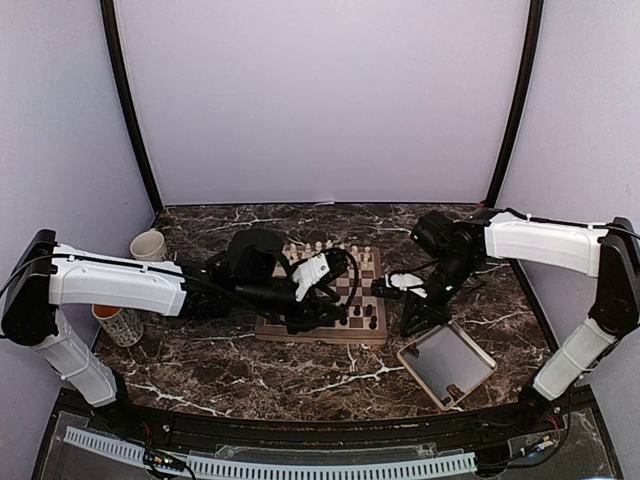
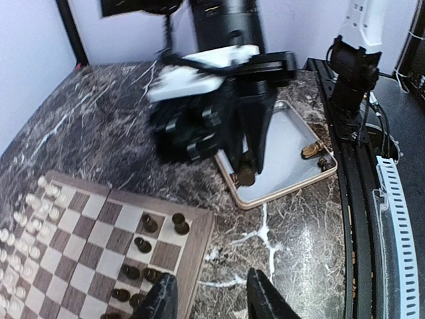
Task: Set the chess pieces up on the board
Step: Pass from the right arm to the left
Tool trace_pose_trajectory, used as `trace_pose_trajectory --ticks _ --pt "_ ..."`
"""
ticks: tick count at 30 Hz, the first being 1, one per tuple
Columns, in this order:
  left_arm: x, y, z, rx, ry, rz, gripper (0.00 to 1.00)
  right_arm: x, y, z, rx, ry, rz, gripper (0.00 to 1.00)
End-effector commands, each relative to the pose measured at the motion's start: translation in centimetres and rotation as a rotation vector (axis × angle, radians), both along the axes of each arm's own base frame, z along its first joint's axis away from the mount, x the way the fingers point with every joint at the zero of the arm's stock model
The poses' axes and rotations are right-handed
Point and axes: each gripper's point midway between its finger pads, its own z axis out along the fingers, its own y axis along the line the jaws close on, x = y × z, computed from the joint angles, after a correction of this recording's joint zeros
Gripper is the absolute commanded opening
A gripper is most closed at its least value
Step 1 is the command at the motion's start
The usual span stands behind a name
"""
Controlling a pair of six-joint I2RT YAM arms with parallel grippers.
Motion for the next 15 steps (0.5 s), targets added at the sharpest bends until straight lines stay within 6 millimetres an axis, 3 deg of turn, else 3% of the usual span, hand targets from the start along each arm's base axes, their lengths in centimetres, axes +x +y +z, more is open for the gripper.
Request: trace_pose_trajectory --ticks 1,7,15 --pt "-2.5 -2.4 3.2 -0.114 -0.268 -0.197 0.40 -0.6 2.6 2.3 0.116 0.148 0.005 0.11" --pt "-3.3 -5.0 1.6 -0.059 -0.396 -0.302 0.41 -0.9 4.1 3.3 0.174 0.250 0.016 0.12" --pt "-4.2 -7.8 -0.8 0.016 -0.482 -0.383 0.41 -1.3 4.5 3.5 0.194 0.302 0.019 0.13"
